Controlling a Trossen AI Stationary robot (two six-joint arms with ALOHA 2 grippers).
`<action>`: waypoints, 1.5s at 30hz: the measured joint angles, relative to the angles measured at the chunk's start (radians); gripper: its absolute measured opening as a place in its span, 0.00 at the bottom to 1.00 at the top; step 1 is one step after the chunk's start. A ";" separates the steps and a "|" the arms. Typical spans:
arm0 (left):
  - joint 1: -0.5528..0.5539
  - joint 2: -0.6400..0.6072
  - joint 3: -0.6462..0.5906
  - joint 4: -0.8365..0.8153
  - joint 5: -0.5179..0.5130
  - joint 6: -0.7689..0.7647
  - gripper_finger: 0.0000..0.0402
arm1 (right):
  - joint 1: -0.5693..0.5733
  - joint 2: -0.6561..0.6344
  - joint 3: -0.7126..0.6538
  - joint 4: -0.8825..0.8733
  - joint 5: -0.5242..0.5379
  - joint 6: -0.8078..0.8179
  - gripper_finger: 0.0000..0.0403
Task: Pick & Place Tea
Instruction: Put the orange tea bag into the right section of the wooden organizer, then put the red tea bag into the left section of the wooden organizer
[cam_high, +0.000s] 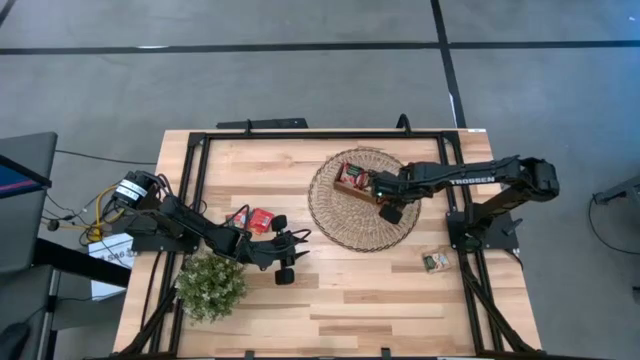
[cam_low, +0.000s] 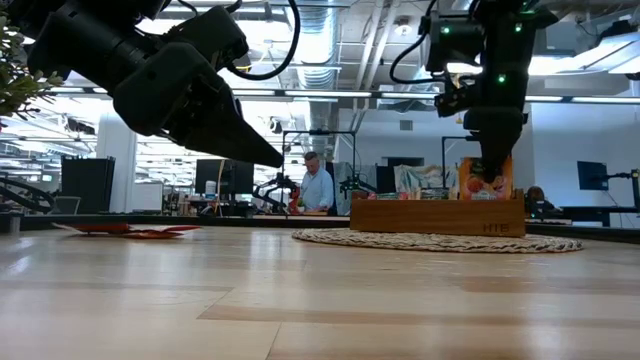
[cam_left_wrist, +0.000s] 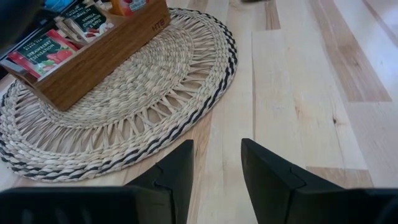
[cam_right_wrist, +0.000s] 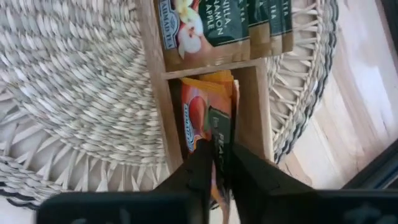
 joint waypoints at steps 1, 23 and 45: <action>0.000 0.000 0.000 0.000 0.000 0.000 0.31 | 0.000 -0.001 0.000 0.000 0.008 0.000 0.13; 0.000 0.000 0.000 -0.034 -0.071 0.000 0.31 | 0.305 -0.039 0.026 0.033 0.331 0.213 0.45; 0.208 -0.143 0.146 -0.936 -0.010 -0.495 0.56 | 0.719 0.200 0.024 0.625 0.485 0.228 0.32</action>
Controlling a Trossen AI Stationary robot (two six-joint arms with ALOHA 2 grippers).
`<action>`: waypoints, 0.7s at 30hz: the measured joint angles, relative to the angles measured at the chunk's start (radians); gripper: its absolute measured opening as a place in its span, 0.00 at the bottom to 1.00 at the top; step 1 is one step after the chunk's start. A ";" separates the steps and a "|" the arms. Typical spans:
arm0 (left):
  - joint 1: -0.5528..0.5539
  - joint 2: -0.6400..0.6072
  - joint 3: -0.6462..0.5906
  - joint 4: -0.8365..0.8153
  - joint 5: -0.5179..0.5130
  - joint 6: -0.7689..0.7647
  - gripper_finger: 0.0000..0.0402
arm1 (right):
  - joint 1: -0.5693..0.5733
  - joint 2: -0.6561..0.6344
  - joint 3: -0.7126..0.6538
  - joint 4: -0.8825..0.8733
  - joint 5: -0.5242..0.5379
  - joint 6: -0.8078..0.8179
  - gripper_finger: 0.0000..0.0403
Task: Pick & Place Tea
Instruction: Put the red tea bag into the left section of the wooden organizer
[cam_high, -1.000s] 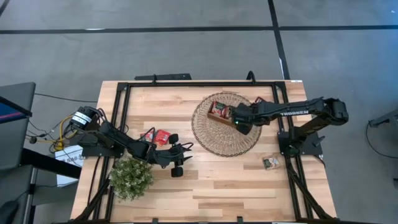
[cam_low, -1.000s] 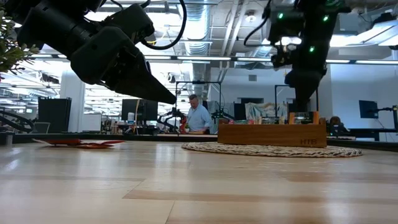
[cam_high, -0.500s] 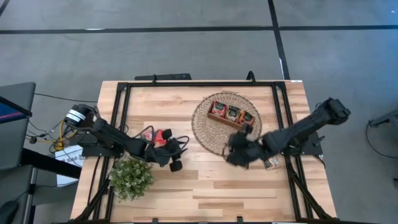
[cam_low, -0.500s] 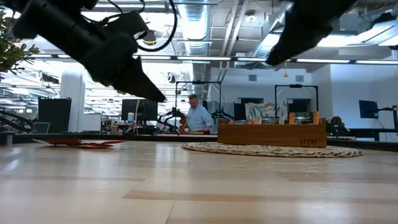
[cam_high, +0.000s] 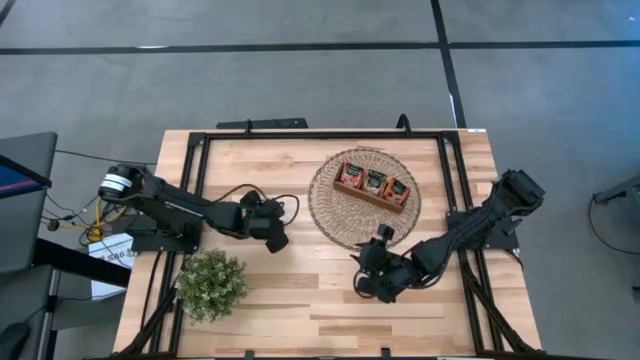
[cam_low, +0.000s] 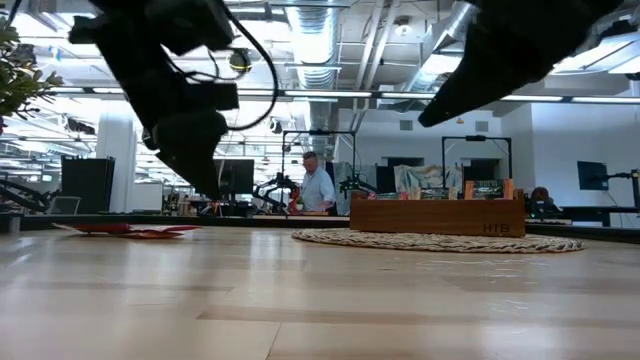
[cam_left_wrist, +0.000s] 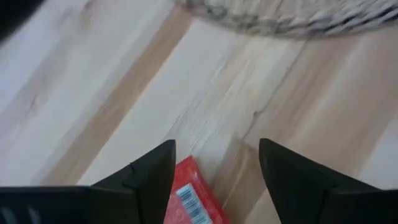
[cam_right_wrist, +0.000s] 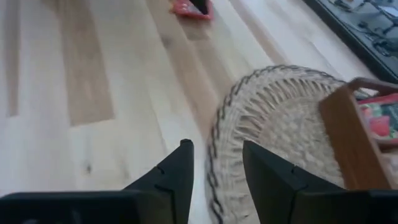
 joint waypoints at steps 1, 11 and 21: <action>0.003 0.028 0.024 -0.030 0.001 -0.004 0.56 | -0.008 0.002 0.001 0.002 0.000 0.002 0.32; 0.011 0.293 0.198 -0.244 -0.077 -0.042 0.57 | -0.025 0.001 0.003 0.003 -0.051 0.007 0.30; 0.005 0.353 0.225 -0.361 -0.071 -0.114 0.53 | -0.026 0.001 0.003 0.002 -0.077 0.008 0.30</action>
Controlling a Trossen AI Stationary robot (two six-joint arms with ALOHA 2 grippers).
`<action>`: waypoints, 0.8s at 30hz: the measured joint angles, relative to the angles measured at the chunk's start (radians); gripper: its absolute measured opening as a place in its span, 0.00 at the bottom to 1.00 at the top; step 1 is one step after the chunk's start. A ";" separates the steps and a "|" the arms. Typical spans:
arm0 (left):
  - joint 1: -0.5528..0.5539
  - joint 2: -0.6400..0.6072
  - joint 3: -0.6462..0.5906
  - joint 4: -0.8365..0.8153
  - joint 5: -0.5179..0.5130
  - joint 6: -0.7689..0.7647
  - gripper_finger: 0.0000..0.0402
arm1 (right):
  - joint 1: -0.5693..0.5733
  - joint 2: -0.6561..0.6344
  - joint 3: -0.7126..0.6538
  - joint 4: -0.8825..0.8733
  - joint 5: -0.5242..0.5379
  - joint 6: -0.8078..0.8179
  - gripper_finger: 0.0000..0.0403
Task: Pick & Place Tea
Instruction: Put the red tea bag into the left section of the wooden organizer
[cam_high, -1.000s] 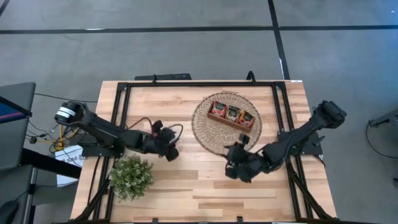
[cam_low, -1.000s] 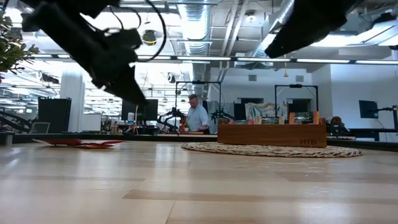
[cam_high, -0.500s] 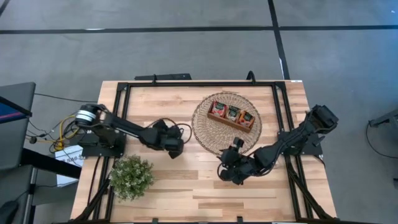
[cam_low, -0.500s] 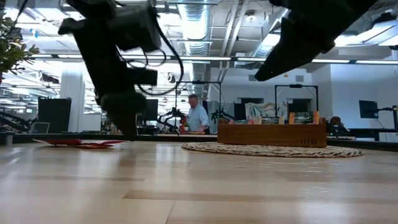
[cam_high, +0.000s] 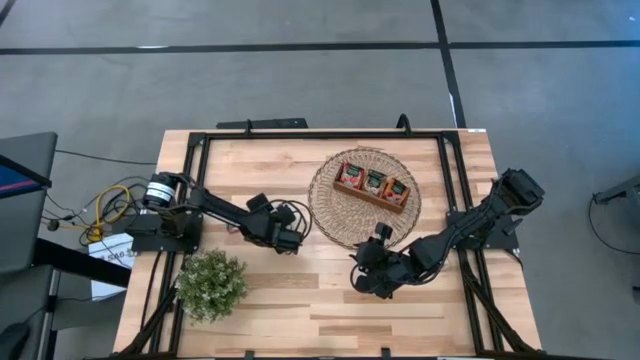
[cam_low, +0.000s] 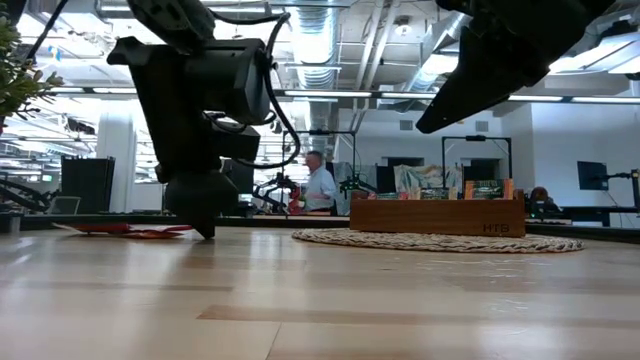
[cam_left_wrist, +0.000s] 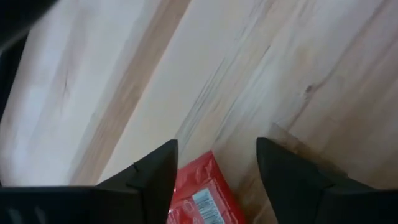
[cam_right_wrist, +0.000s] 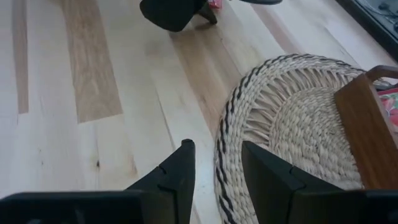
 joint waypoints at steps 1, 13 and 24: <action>0.000 -0.001 0.000 -0.010 0.006 -0.001 0.50 | 0.000 0.000 0.000 0.001 0.000 0.000 0.30; -0.004 0.000 -0.008 -0.228 0.060 -0.038 0.11 | 0.000 0.000 0.000 0.001 -0.001 0.000 0.30; -0.072 -0.037 -0.007 -0.223 -0.055 -0.037 0.00 | 0.001 0.000 0.000 0.001 -0.003 0.000 0.30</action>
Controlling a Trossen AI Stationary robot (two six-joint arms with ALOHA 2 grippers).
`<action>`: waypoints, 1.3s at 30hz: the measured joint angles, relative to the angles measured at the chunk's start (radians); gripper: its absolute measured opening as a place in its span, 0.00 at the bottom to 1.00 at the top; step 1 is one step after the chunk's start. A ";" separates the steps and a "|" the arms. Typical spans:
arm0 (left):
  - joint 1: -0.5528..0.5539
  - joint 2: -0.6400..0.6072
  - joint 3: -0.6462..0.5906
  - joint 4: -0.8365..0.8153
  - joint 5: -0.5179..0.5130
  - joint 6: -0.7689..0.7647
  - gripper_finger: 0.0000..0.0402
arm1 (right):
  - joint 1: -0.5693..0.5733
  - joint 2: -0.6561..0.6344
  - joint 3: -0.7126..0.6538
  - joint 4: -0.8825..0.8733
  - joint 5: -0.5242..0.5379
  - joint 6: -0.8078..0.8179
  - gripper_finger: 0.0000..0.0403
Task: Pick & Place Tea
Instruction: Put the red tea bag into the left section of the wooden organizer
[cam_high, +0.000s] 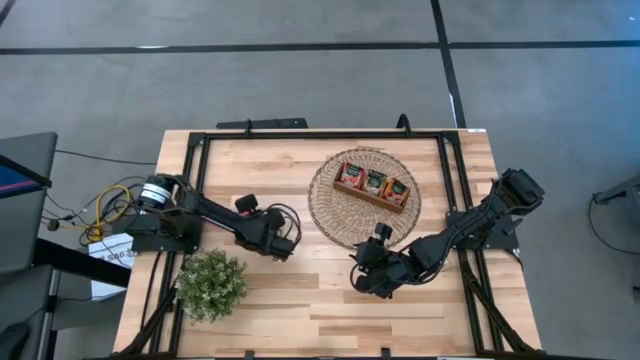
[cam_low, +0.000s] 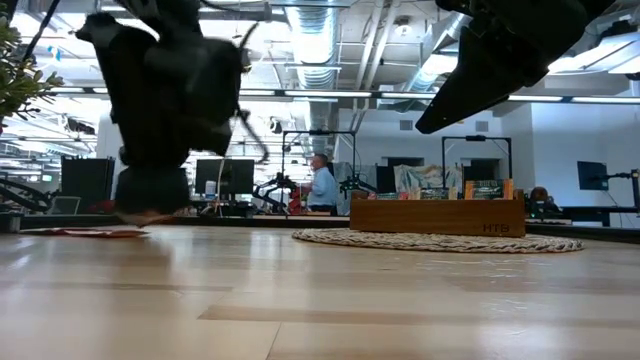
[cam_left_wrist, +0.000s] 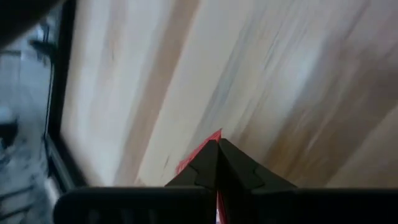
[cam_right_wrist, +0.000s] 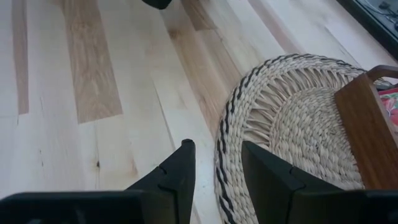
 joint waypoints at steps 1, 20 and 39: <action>-0.008 -0.019 0.000 0.026 -0.019 0.009 0.00 | 0.000 0.000 0.000 0.000 0.000 0.000 0.30; -0.063 -0.296 -0.174 1.516 0.383 0.750 0.00 | 0.001 0.012 -0.398 0.940 0.089 -0.265 0.42; -0.064 -0.237 -0.185 1.859 0.616 0.893 0.00 | -0.016 0.012 -0.362 1.414 -0.129 -0.772 0.30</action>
